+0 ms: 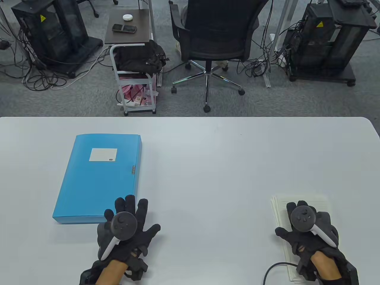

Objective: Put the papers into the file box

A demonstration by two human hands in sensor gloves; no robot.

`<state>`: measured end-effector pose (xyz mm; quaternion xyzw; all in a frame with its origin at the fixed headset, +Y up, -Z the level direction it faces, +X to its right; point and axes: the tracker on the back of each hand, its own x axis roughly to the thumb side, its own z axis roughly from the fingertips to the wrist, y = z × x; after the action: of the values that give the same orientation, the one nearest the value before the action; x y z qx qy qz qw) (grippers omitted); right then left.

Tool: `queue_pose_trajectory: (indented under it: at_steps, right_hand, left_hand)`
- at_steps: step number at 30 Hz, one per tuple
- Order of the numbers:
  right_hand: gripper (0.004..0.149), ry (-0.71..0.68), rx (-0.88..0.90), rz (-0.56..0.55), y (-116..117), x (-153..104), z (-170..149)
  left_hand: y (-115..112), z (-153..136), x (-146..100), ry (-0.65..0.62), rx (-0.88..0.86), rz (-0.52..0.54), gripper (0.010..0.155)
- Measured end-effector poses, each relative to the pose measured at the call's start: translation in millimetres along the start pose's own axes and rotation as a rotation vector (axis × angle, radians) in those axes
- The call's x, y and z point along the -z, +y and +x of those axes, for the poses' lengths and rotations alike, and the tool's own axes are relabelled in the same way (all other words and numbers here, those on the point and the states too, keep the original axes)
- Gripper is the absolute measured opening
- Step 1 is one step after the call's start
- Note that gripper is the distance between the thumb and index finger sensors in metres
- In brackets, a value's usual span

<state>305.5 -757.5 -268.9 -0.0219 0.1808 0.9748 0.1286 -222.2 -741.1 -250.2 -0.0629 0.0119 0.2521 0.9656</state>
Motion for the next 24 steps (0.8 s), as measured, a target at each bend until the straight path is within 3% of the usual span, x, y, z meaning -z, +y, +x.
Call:
queue_pose_trajectory:
  at_steps: [4,7,9,12,14,17,20,24]
  right_hand:
    - [0.090,-0.015,0.012,-0.002,0.3,-0.8,0.0]
    - [0.090,-0.016,0.013,-0.007,0.1,-1.0,-0.2]
    - [0.090,-0.010,0.018,-0.012,0.9,-0.2,-1.1]
    - [0.089,-0.006,0.026,-0.008,1.3,0.3,-1.0]
    - [0.089,0.000,0.017,-0.013,0.6,-0.3,-1.5]
    - [0.089,0.009,0.038,-0.026,-1.4,-0.1,-4.2]
    - [0.089,0.015,0.051,-0.023,-1.9,-0.6,-8.9]
    - [0.089,0.024,0.070,-0.019,-2.0,0.2,-14.1]
  left_hand:
    - [17.8,-13.3,0.6,0.037,-0.084,0.047,0.087]
    - [53.5,-41.6,-2.8,0.124,-0.224,0.215,0.087]
    - [74.0,-74.9,1.6,0.220,-0.337,0.298,0.089]
    - [92.8,-121.8,10.8,0.428,-0.463,0.286,0.095]
    - [102.1,-145.0,18.0,0.516,-0.444,0.282,0.099]
    - [107.6,-164.1,34.8,0.592,-0.417,0.258,0.105]
    - [108.8,-173.2,50.2,0.649,-0.260,0.236,0.112]
    - [99.2,-187.0,63.5,0.727,-0.315,0.167,0.116]
